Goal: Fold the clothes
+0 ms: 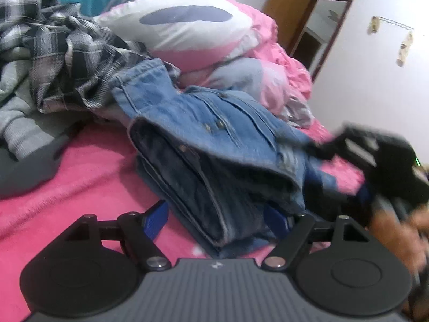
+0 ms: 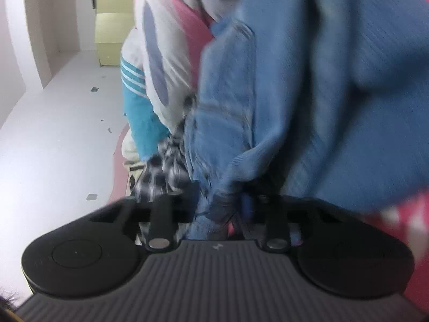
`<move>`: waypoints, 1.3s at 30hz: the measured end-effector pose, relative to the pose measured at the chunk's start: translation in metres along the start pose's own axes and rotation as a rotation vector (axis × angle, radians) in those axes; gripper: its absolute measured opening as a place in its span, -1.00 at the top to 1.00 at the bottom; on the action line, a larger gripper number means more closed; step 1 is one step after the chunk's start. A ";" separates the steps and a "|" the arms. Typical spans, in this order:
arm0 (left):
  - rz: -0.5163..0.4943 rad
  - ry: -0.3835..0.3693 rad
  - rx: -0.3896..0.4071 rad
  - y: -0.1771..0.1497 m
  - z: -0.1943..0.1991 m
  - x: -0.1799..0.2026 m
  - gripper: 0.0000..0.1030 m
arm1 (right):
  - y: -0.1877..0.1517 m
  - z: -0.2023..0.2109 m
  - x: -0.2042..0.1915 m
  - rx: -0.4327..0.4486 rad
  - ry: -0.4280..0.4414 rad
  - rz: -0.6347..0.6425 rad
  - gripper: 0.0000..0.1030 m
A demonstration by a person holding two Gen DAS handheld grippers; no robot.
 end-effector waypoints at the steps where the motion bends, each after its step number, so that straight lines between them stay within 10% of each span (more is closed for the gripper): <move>1: -0.002 -0.012 0.000 -0.001 0.001 0.000 -0.53 | 0.006 -0.002 -0.006 0.021 0.013 0.020 0.73; 26: -0.129 -0.053 0.126 -0.006 0.019 0.037 -0.66 | -0.008 0.101 -0.167 0.168 0.396 0.358 0.78; 29: -0.148 -0.072 0.137 -0.009 0.021 0.048 -0.46 | -0.013 0.107 -0.177 0.162 0.400 0.386 0.78; 34: -0.133 -0.047 0.094 -0.013 0.020 0.054 0.76 | -0.015 0.119 -0.181 0.184 0.384 0.397 0.78; 39: -0.080 -0.162 0.032 -0.015 0.044 0.061 0.81 | -0.004 0.146 -0.176 0.275 0.346 0.397 0.78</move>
Point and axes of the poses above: each gripper's, at about its wrist camera, not at the fingertips, and z roughly against the way its jaws point, x to its right, y to its top, the point moved 3 cm from there along -z, roughly the way its jaws point, and after that the axes turned 9 degrees about y, right-handed, at the moved point
